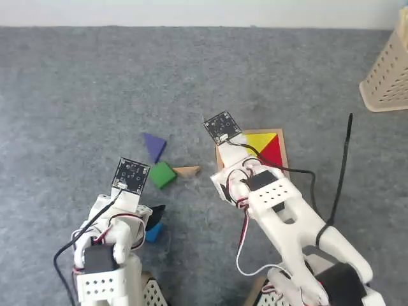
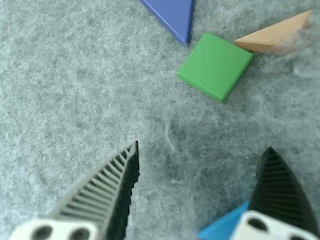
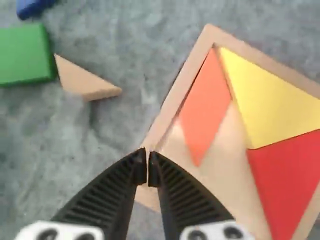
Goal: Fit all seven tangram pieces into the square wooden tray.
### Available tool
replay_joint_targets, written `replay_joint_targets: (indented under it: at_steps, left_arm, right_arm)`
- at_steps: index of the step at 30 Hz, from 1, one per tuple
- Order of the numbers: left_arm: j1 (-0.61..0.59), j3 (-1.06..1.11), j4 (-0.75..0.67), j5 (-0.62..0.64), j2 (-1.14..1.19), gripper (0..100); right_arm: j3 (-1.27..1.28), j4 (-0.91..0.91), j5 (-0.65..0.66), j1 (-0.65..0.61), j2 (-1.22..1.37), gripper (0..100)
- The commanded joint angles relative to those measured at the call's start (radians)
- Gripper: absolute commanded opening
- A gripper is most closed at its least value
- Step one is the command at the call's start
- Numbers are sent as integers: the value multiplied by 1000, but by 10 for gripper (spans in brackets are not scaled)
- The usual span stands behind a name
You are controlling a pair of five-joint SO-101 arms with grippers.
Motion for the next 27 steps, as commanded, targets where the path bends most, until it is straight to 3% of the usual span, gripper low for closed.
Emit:
replay_joint_targets:
  at_steps: [1, 11, 15, 23, 27]
  left_arm:
    - [6, -5, 0, -3, -14, 353]
    - [8, -5, -23, -5, -14, 353]
    - [-34, -5, -160, -6, -14, 353]
    - [-301, -21, -503, 2, -12, 353]
    - [-305, -116, -388, 3, -12, 353]
  right_arm:
    - [-6, -19, 12, -4, -47, 8]
    - [-6, -22, 12, -4, -47, 8]
    - [-6, -22, 12, -1, -47, 8]
    - [-6, -15, 12, -1, -48, 8]
    - [-6, -12, 12, 1, -48, 8]
